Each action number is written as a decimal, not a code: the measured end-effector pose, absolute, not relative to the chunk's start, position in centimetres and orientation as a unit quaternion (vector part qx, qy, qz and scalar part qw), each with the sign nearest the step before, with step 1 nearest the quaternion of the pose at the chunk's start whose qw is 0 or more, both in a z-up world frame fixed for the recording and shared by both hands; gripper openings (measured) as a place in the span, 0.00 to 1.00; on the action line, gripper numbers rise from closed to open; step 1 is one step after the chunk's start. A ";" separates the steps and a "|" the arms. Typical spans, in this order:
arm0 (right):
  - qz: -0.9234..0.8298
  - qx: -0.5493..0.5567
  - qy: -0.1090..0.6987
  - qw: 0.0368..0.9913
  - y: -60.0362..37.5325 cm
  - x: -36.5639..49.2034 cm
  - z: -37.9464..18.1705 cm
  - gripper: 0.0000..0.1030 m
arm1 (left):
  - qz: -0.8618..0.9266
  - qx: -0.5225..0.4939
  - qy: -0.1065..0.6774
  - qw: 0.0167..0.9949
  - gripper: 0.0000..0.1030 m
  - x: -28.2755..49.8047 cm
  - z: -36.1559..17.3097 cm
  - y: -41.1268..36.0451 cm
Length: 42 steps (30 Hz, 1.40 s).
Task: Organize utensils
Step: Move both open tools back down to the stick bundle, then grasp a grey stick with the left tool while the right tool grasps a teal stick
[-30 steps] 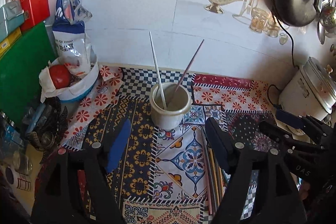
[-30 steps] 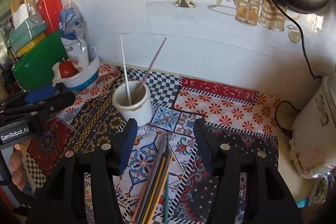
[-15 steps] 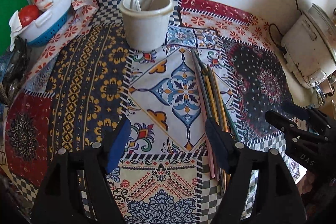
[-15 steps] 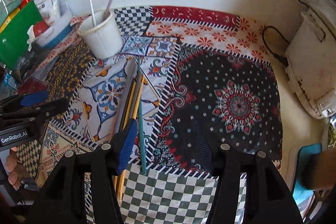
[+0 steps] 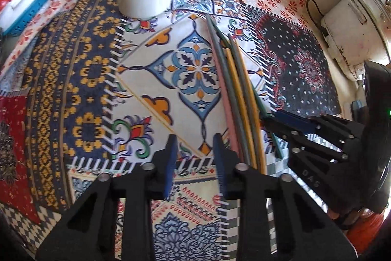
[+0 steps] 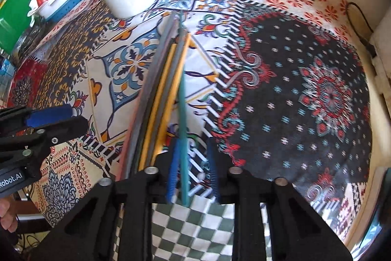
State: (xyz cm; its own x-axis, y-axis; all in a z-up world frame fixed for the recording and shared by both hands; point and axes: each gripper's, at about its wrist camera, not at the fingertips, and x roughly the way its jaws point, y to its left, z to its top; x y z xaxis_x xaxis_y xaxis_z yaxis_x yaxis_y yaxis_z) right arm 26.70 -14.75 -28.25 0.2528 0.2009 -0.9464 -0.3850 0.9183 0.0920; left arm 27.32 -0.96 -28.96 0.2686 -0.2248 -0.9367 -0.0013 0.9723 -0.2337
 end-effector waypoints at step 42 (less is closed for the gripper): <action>0.188 -0.054 0.598 0.777 -21.3 31.4 -27.4 0.07 | -0.090 -0.146 0.605 0.778 0.03 34.1 -29.7 -1.4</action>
